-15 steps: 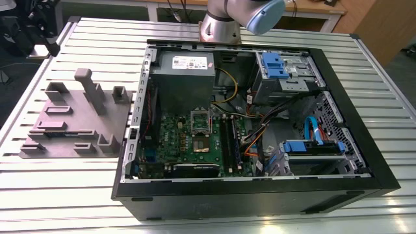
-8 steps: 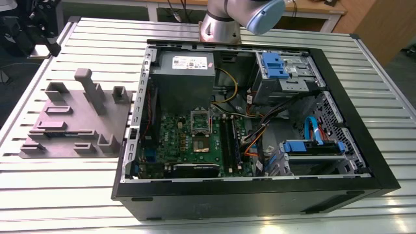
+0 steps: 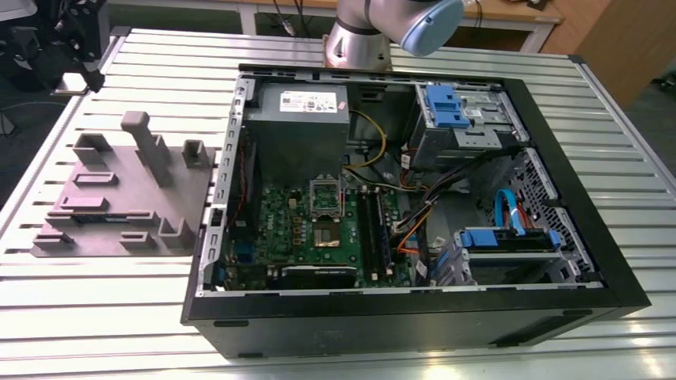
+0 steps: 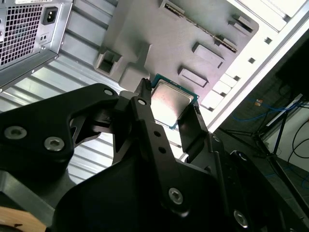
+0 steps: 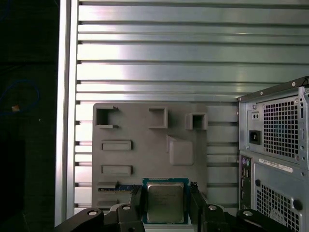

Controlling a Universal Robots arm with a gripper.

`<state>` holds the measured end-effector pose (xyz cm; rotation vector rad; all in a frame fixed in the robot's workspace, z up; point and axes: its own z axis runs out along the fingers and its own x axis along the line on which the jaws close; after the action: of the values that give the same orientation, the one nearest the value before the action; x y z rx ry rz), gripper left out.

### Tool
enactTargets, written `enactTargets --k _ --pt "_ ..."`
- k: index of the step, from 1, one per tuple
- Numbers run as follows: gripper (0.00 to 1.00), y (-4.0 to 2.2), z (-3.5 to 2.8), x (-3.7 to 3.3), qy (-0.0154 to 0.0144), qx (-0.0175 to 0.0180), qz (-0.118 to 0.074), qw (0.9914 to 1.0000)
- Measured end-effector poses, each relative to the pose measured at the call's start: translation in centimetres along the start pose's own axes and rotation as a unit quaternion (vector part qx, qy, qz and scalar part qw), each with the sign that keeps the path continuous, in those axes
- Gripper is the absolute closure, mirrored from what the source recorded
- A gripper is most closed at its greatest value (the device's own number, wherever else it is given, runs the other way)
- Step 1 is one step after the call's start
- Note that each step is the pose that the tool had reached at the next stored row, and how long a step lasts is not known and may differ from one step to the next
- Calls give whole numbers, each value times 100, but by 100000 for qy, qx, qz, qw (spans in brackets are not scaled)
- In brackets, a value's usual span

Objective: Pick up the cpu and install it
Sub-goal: 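Pick up the cpu and move it towards the insertion slot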

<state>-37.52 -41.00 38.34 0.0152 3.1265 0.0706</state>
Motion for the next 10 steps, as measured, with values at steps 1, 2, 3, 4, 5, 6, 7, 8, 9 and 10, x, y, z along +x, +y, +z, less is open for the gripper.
enactTargets --k 1,2,3,4,5,6,7,8,9,10 --pt "53 0 0 -8 -1 -1 2 100000" --pt "53 0 0 -9 4 2 0 100000" --pt "53 0 0 -10 1 0 0 100000" --pt "53 0 0 -11 2 1 1 100000" --pt "53 0 0 -11 -2 -1 3 100000" --pt "53 0 1 -19 -2 -2 0 100000" --pt "53 0 1 -28 -3 -1 -1 100000" --pt "53 0 1 -28 0 -1 1 100000" --pt "53 0 2 -29 0 -1 3 100000" --pt "53 0 2 -33 -4 -3 -4 100000"
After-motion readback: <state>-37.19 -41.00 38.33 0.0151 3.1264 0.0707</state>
